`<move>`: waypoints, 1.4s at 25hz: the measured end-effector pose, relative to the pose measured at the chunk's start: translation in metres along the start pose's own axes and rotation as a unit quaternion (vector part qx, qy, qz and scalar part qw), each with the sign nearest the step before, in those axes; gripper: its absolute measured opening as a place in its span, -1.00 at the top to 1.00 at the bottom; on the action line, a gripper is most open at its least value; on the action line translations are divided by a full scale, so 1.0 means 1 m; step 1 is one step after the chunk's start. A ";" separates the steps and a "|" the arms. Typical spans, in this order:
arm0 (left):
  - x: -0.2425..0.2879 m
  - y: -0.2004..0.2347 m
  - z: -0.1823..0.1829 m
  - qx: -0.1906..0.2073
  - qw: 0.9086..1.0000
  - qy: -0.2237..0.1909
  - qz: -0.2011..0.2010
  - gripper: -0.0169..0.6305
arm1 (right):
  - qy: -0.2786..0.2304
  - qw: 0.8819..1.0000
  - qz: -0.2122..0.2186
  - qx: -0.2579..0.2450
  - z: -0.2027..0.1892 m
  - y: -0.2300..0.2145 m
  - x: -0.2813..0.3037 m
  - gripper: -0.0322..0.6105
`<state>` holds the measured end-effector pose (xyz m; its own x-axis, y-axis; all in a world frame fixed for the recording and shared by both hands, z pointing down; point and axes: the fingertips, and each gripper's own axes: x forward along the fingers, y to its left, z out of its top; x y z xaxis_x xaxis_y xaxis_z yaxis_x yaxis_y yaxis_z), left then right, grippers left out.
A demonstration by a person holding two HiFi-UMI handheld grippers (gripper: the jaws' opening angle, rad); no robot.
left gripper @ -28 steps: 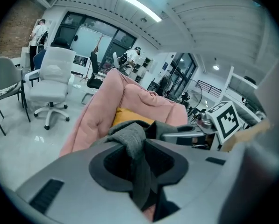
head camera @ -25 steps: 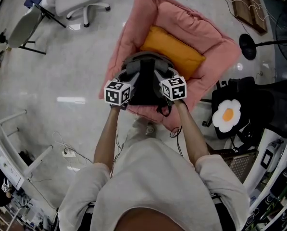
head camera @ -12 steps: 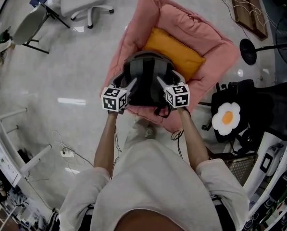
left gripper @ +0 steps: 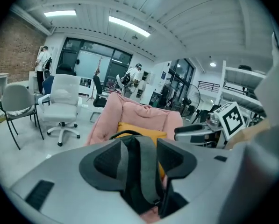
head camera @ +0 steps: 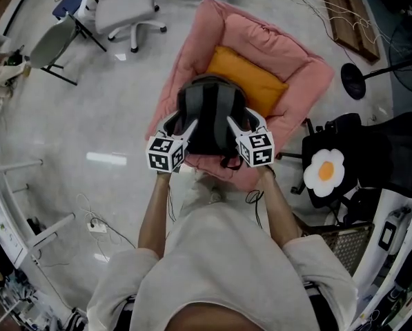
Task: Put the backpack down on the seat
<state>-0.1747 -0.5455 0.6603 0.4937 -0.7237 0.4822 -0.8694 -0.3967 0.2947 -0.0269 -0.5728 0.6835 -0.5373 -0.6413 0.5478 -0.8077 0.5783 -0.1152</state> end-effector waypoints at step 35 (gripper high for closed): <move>-0.180 -0.143 0.014 0.077 0.989 -0.119 0.030 0.89 | -0.149 0.987 -0.010 -0.064 0.035 0.076 -0.222 0.91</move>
<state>-0.1399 -0.3667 0.5198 0.4378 -0.8541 0.2808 -0.8991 -0.4169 0.1338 0.0223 -0.4042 0.5241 -0.5839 -0.7623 0.2793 -0.7922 0.6102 0.0096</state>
